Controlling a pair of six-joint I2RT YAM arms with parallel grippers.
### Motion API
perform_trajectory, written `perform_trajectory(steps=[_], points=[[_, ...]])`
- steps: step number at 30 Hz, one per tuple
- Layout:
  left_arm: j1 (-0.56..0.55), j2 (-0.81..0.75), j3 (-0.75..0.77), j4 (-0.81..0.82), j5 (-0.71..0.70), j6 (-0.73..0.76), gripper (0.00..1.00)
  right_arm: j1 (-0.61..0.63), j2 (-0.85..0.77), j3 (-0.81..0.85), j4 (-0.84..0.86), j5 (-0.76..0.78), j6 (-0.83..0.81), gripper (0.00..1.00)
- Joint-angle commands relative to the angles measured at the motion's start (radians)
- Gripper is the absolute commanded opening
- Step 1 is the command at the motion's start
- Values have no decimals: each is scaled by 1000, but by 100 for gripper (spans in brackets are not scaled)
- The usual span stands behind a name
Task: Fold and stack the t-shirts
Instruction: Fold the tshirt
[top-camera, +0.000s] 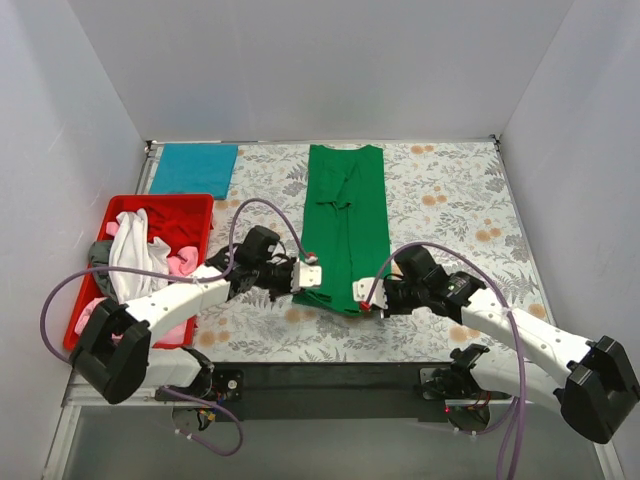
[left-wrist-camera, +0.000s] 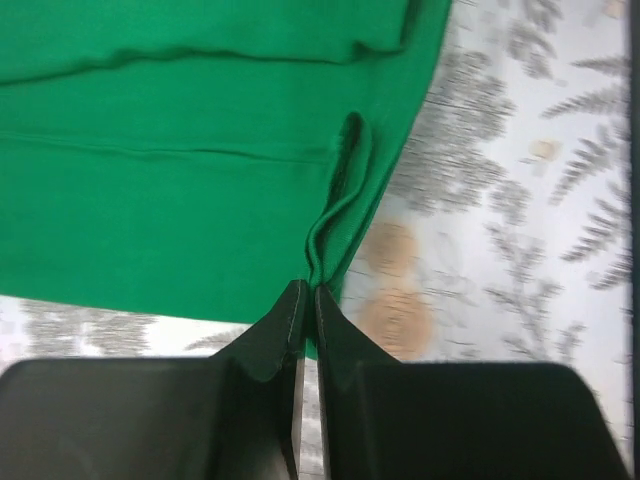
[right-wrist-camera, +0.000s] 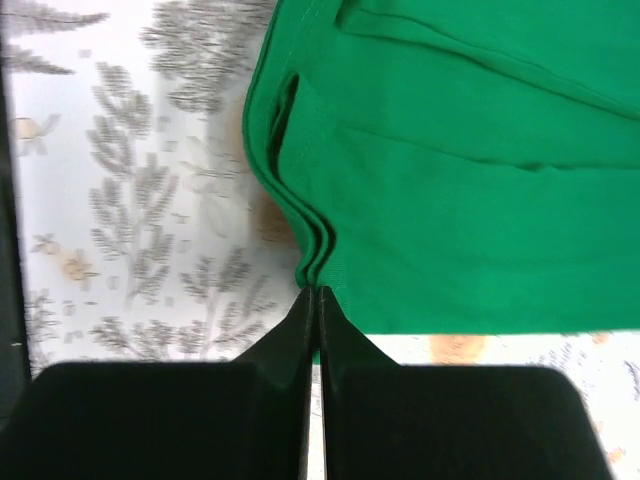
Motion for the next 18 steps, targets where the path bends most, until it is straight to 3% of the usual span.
perform_trajectory(steps=[1,18], points=[[67,81,93,47,51,52,0,-78,32,65,48,-46,-68,1],[224,483,448,210,80,155,0,-389,452,330,261,-192,-298,1]])
